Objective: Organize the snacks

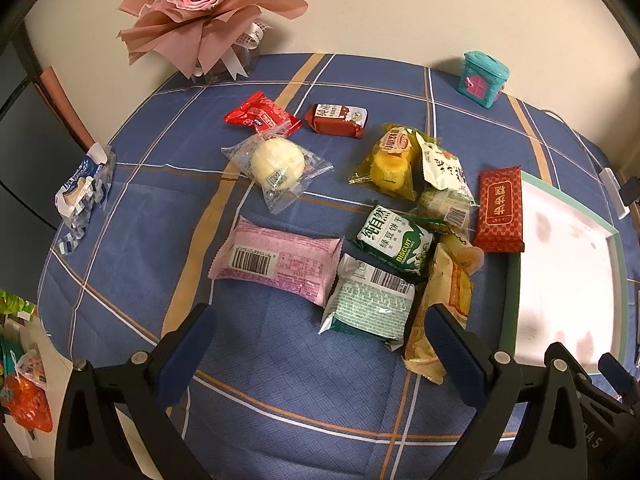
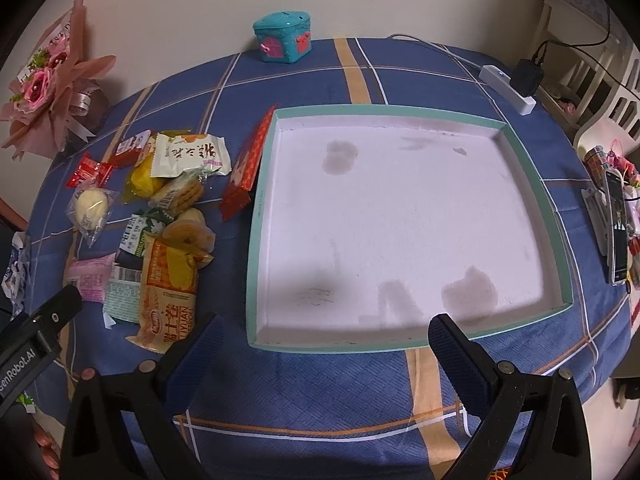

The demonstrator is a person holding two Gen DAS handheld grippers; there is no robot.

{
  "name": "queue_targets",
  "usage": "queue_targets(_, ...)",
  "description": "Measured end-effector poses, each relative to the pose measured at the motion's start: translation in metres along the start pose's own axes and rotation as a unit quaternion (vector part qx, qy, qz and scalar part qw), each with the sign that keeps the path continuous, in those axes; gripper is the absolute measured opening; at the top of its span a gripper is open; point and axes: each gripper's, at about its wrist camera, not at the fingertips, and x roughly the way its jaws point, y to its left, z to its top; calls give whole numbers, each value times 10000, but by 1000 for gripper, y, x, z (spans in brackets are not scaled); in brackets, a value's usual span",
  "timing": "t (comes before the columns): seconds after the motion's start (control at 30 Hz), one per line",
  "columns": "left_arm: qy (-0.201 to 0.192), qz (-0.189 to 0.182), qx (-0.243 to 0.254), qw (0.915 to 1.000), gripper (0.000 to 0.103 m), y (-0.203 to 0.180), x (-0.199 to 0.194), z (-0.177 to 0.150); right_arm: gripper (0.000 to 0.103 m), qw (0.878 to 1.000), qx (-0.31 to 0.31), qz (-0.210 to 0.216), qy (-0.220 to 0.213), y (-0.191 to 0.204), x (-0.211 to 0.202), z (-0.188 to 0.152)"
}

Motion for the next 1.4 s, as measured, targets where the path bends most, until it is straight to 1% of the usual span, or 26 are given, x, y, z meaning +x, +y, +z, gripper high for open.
queue_targets(0.23,29,-6,-15,10000,103,0,2,1,103,10000,1,-19,45,3,3,0)
queue_targets(0.57,52,-14,-42,10000,103,1,4,1,103,10000,-63,-64,0,7,4,0)
queue_targets(0.77,130,-35,-119,9998,103,7,9,4,103,9996,-242,-41,-107,19,2,2)
queue_targets(1.17,204,-108,-388,9990,103,25,17,12,103,9986,-526,-65,-30,46,13,4)
queue_targets(1.23,238,-140,-446,9986,103,28,20,15,103,9984,-557,-19,-24,51,14,5)
queue_targets(1.3,268,-184,-519,9981,103,31,23,19,103,9984,-554,119,-38,56,14,8)
queue_targets(1.37,316,-257,-653,9970,103,37,27,24,101,9980,-583,251,-71,63,14,12)
queue_targets(1.4,356,-308,-727,9962,103,40,30,26,99,9977,-604,312,-79,67,14,14)
